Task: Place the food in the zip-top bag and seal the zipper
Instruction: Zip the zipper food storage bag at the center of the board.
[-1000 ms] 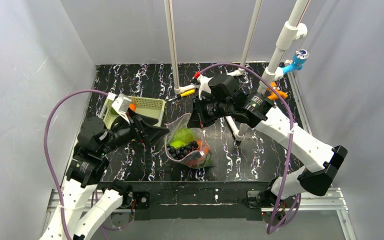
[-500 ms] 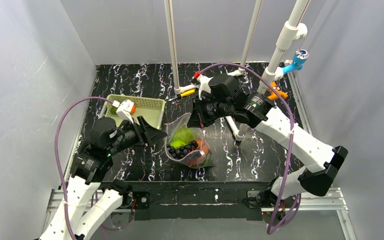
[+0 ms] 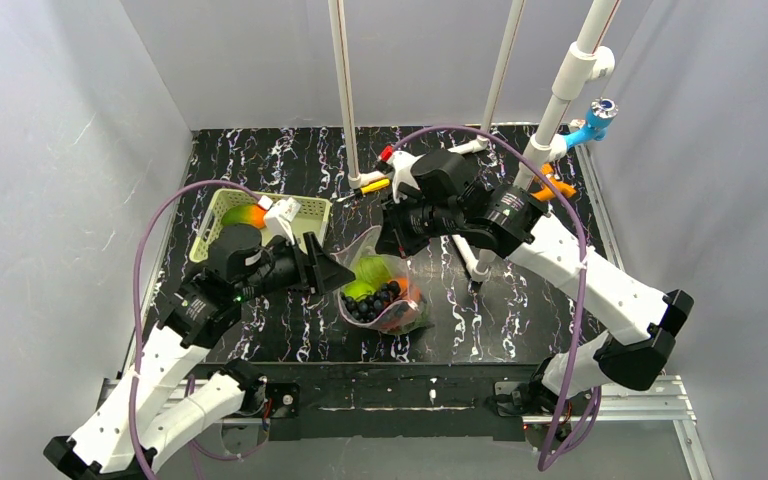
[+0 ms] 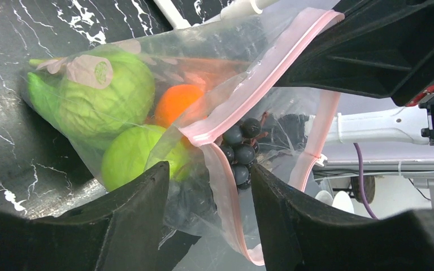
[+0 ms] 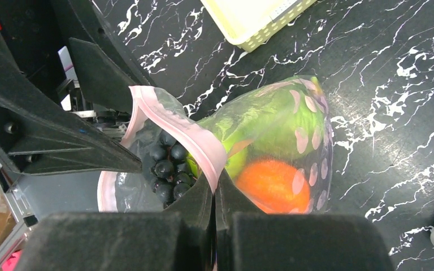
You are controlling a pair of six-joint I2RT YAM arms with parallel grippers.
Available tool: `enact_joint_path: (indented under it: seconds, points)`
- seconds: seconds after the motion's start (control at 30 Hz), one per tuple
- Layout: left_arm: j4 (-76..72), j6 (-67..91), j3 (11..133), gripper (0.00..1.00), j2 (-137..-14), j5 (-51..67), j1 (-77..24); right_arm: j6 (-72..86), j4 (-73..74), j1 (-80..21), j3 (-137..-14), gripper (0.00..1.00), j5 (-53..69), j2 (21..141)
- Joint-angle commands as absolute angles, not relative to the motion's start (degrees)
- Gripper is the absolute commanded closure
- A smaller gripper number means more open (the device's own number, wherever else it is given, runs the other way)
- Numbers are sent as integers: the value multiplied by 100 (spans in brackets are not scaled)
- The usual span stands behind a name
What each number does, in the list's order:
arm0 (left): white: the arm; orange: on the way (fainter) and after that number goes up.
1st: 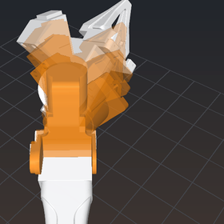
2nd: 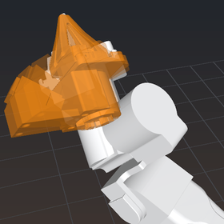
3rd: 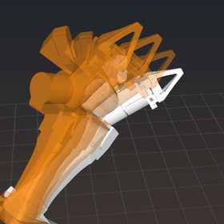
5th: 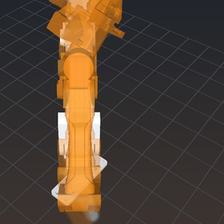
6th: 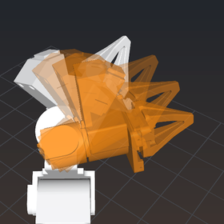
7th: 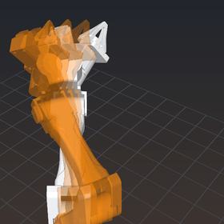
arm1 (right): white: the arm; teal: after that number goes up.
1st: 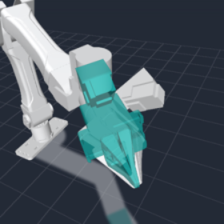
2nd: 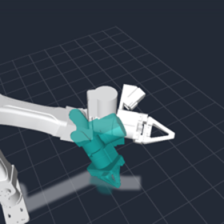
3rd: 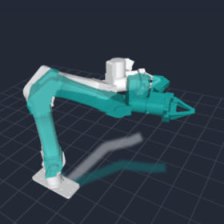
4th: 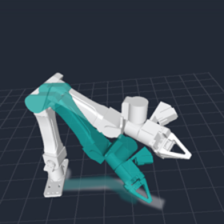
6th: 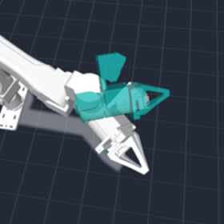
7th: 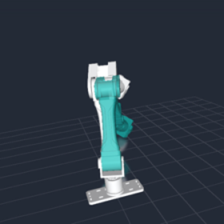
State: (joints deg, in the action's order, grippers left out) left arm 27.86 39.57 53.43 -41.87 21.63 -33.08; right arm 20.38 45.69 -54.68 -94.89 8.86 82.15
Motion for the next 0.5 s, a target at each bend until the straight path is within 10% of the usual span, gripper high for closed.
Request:
enact_joint_path:
  seconds: [0.0,0.13,0.23,0.47]
  points:
    - [2871,3759,5628,46,-4069,1680,-3427,1830,4321,-5500,-9886,99,732,8225]
    - [2995,3589,5681,55,-4258,1442,-3555,1766,4263,-5526,-9995,99,605,8333]
    - [3185,3437,5902,100,-4449,1252,-3568,1543,4183,-5553,-10097,99,542,8450]
    - [2838,3690,6467,100,-4383,201,-3568,392,4294,-5563,-10484,93,716,8701]
